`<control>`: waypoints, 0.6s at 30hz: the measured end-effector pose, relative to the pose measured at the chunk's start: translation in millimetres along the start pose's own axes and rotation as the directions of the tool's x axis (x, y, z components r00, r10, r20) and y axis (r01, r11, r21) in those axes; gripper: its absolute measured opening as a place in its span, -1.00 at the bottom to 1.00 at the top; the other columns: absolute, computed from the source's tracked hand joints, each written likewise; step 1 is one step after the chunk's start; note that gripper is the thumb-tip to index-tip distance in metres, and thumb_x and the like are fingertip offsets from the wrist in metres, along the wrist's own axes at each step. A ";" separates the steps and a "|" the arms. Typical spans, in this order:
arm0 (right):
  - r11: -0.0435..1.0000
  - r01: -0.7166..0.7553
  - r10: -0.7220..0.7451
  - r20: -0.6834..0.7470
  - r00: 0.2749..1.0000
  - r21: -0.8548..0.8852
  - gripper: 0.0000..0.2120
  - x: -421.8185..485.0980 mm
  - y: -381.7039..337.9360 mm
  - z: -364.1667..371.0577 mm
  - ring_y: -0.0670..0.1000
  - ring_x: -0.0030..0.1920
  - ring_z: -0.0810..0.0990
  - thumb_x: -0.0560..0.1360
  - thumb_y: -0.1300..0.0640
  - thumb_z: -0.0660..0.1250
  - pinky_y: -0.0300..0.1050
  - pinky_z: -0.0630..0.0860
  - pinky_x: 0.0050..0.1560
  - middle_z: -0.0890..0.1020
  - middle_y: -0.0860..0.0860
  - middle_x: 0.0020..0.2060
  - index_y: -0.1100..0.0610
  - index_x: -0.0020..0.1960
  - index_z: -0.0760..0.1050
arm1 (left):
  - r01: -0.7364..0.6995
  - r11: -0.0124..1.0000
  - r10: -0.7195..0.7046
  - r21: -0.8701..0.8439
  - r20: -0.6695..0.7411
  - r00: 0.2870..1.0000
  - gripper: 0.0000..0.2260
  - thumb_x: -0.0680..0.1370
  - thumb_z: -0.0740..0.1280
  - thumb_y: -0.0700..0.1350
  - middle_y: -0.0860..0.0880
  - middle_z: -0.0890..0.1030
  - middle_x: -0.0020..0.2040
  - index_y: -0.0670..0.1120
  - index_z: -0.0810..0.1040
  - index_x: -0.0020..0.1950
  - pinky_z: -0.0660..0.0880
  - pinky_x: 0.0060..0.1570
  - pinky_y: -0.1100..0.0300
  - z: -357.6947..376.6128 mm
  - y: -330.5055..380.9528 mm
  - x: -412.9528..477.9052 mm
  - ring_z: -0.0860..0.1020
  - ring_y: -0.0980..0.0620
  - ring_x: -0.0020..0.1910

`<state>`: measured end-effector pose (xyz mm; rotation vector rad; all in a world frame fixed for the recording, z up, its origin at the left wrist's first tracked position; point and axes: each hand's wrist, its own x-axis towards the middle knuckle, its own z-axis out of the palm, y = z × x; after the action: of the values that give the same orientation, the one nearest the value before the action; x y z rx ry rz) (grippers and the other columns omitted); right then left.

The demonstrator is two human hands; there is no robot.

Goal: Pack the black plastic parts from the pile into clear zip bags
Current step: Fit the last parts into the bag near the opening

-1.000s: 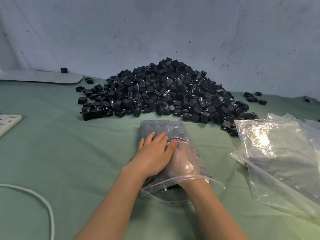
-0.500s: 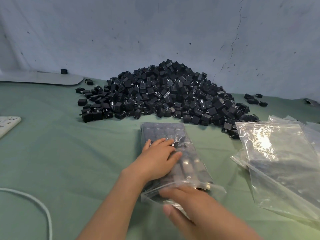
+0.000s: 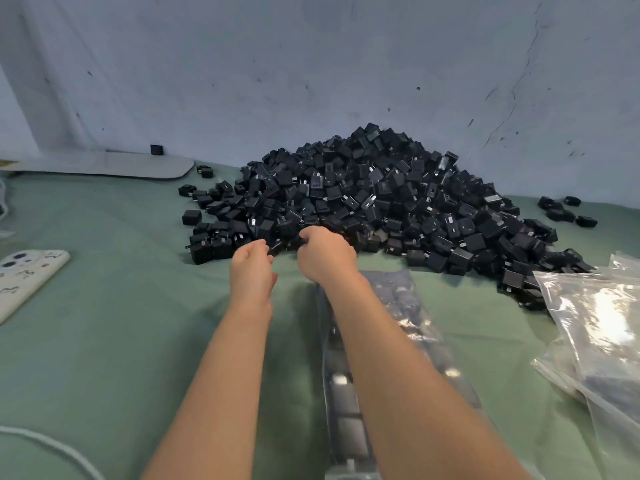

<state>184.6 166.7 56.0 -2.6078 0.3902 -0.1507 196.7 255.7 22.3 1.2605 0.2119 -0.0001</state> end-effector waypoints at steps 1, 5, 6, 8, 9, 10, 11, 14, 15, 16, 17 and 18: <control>0.997 -0.029 0.030 0.013 0.999 -0.076 -0.59 13.0 -1.4 8.8 0.19 0.35 0.37 0.56 0.18 0.15 0.10 0.17 0.41 0.49 0.10 0.30 -0.03 0.38 0.38 | 0.032 0.999 -0.032 -0.013 -0.007 0.999 -0.90 0.60 0.16 -0.17 0.07 0.45 -0.15 -0.04 0.46 0.02 0.39 0.02 0.11 0.1 -1.0 8.4 0.45 0.05 -0.02; 0.953 -0.136 0.160 0.071 0.985 -0.272 -0.64 53.3 -4.1 37.9 0.21 0.40 0.26 0.50 0.15 0.18 0.24 -0.04 0.43 0.45 0.12 0.32 0.03 0.28 0.45 | 0.099 0.995 -0.100 -0.023 -0.011 0.995 -0.93 0.59 0.18 -0.17 0.06 0.42 -0.23 -0.05 0.45 -0.01 0.40 -0.04 0.13 6.8 -5.9 34.3 0.42 0.09 -0.18; 0.943 -0.151 0.183 0.083 0.980 -0.296 -0.65 61.4 -4.0 43.4 0.22 0.41 0.24 0.49 0.13 0.20 0.26 -0.06 0.43 0.42 0.13 0.34 0.04 0.27 0.45 | 0.105 0.994 -0.105 -0.017 -0.016 0.994 -0.93 0.59 0.19 -0.16 0.06 0.44 -0.21 -0.03 0.45 -0.05 0.43 0.03 0.09 9.3 -6.9 39.0 0.44 0.08 -0.15; 0.937 -0.163 0.201 0.095 0.975 -0.308 -0.63 74.7 -2.0 52.3 0.23 0.42 0.21 0.48 0.10 0.22 0.29 -0.08 0.42 0.38 0.14 0.37 0.05 0.28 0.43 | 0.116 0.993 -0.116 -0.008 -0.018 0.993 -0.91 0.58 0.21 -0.16 0.07 0.46 -0.16 -0.01 0.44 -0.09 0.42 0.19 0.02 13.7 -9.9 45.7 0.45 0.03 -0.03; 0.940 -0.166 0.203 0.096 0.975 -0.298 -0.62 79.1 -1.5 55.4 0.22 0.42 0.21 0.47 0.08 0.23 0.29 -0.07 0.42 0.37 0.13 0.37 0.05 0.29 0.42 | 0.122 0.992 -0.122 -0.013 -0.013 0.992 -0.91 0.57 0.21 -0.17 0.07 0.46 -0.15 -0.01 0.44 -0.10 0.42 0.22 0.00 15.7 -11.5 47.5 0.45 0.02 -0.01; 0.943 -0.171 0.204 0.092 0.975 -0.285 -0.61 82.0 -1.1 57.7 0.21 0.42 0.21 0.47 0.06 0.23 0.29 -0.07 0.42 0.36 0.13 0.37 0.05 0.29 0.42 | 0.127 0.992 -0.128 -0.020 -0.004 0.992 -0.92 0.57 0.20 -0.18 0.06 0.46 -0.15 -0.03 0.45 -0.08 0.42 0.23 -0.02 17.3 -13.9 48.6 0.45 0.01 0.00; 0.945 -0.173 0.203 0.085 0.975 -0.276 -0.61 83.4 -1.1 58.7 0.20 0.42 0.22 0.48 0.06 0.23 0.29 -0.06 0.41 0.36 0.13 0.37 0.06 0.29 0.42 | 0.131 0.991 -0.131 -0.025 0.005 0.991 -0.92 0.57 0.19 -0.18 0.05 0.46 -0.15 -0.07 0.48 -0.02 0.41 0.23 -0.04 18.1 -16.2 49.0 0.46 0.00 0.01; 0.963 -0.159 0.176 0.059 0.983 -0.216 -0.70 83.6 -1.4 51.1 0.18 0.36 0.32 0.48 0.08 0.23 0.25 0.05 0.39 0.47 0.10 0.28 0.04 0.21 0.46 | 0.125 0.992 -0.125 -0.007 0.010 0.992 -0.90 0.57 0.19 -0.17 0.06 0.48 -0.13 -0.06 0.48 0.01 0.41 0.22 -0.02 15.9 -21.1 49.2 0.49 0.00 0.04; 0.981 -0.145 0.154 0.060 0.986 -0.128 -0.73 81.2 -1.1 43.5 0.17 0.30 0.39 0.48 0.10 0.22 0.19 0.15 0.36 0.52 0.08 0.20 0.04 0.18 0.48 | 0.120 0.993 -0.120 0.003 0.006 0.993 -0.92 0.57 0.19 -0.16 0.09 0.48 -0.12 -0.02 0.47 -0.03 0.42 0.19 0.02 13.8 -21.4 47.7 0.49 0.03 0.02; 0.994 -0.113 0.114 0.070 0.991 -0.009 -0.77 77.1 -0.2 33.6 0.15 0.18 0.46 0.49 0.12 0.21 0.08 0.29 0.28 0.56 0.07 0.09 0.07 0.12 0.50 | 0.106 0.994 -0.106 0.016 0.008 0.994 -0.91 0.58 0.19 -0.14 0.11 0.47 -0.12 -0.01 0.46 -0.01 0.42 0.15 0.06 11.8 -21.5 45.5 0.48 0.05 0.00; 0.992 -0.062 0.054 0.079 0.995 0.111 -0.83 72.3 1.0 22.8 0.10 0.01 0.49 0.49 0.14 0.21 -0.05 0.39 0.12 0.56 0.06 -0.06 0.12 0.03 0.51 | 0.093 0.995 -0.093 0.022 0.018 0.995 -0.90 0.59 0.18 -0.14 0.12 0.47 -0.12 -0.01 0.46 0.04 0.42 0.12 0.08 9.5 -20.1 42.3 0.48 0.06 -0.01; 0.979 -0.003 -0.012 0.075 0.997 0.206 -0.88 64.7 1.6 11.0 0.06 -0.14 0.47 0.49 0.16 0.22 -0.14 0.40 -0.08 0.53 0.05 -0.18 0.17 -0.05 0.49 | 0.088 0.996 -0.089 0.017 0.041 0.995 -0.87 0.60 0.16 -0.13 0.11 0.48 -0.10 0.00 0.46 0.10 0.42 0.07 0.10 6.9 -17.8 38.2 0.50 0.07 -0.03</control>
<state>247.7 150.9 47.9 -2.4024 0.3237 -0.0885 233.2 248.2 1.5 1.2637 0.2318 -0.1041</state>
